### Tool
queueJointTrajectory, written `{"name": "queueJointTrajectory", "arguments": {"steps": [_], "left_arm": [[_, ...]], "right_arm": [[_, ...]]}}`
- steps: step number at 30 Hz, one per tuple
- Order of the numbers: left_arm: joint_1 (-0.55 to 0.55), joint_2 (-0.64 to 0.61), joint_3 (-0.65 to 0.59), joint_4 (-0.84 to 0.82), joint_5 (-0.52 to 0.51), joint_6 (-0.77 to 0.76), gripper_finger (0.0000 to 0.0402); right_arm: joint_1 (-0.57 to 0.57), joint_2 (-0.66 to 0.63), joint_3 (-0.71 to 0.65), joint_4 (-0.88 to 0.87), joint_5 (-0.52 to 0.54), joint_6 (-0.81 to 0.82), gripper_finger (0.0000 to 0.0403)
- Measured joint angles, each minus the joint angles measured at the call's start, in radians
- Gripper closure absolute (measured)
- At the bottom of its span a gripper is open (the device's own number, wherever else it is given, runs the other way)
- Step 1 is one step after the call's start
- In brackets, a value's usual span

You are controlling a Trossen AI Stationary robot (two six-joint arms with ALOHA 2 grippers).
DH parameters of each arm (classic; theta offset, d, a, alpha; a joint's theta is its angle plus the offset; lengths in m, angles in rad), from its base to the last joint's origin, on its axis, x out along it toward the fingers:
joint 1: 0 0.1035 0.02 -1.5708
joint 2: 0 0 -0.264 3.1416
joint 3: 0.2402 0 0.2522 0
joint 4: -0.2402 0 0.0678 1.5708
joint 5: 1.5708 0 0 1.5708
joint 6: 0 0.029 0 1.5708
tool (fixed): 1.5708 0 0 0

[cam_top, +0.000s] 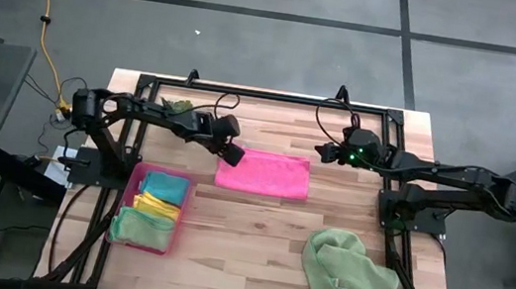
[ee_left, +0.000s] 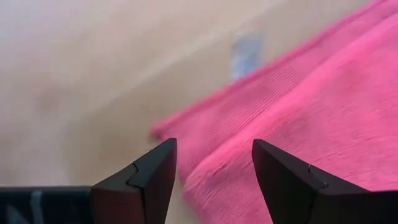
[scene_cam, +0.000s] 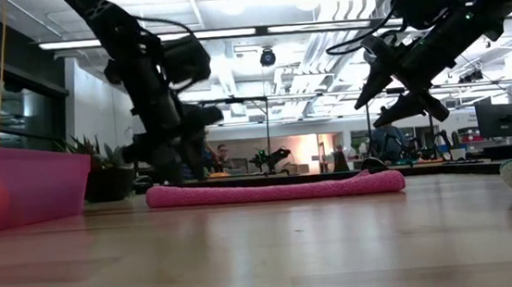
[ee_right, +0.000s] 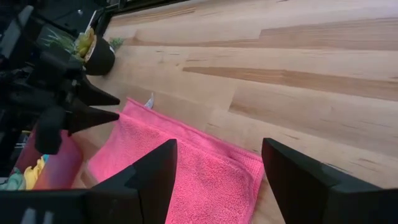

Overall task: Fold microfiber towels
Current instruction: Fold the pink microfiber towel

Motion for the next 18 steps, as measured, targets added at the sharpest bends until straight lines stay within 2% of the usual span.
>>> {"name": "queueJointTrajectory", "arguments": {"steps": [3, 5, 7, 13, 15, 18], "left_arm": [[0.001, -0.017, 0.003, 0.072, 0.031, 0.1, 0.0202], [0.001, -0.017, 0.002, 0.05, 0.054, 0.142, 0.0202], [0.004, -0.017, 0.002, -0.003, 0.071, 0.096, 0.0202], [0.059, -0.017, 0.001, -0.051, 0.295, -0.083, 0.0202], [0.076, -0.024, 0.001, -0.065, 0.289, -0.107, 0.0202], [0.09, -0.035, 0.002, -0.117, 0.219, -0.139, 0.0202]], "right_arm": [[0.0, 0.0, 0.0, 0.0, 0.007, 0.007, 0.0176], [0.0, 0.0, 0.0, 0.001, 0.007, 0.008, 0.0176], [0.0, 0.0, 0.0, 0.001, 0.007, 0.008, 0.0176], [0.0, 0.0, 0.0, 0.0, 0.008, 0.008, 0.0176], [0.0, 0.0, 0.0, 0.0, 0.008, 0.008, 0.0176], [0.0, 0.0, 0.0, 0.0, 0.008, 0.007, 0.0176]]}}
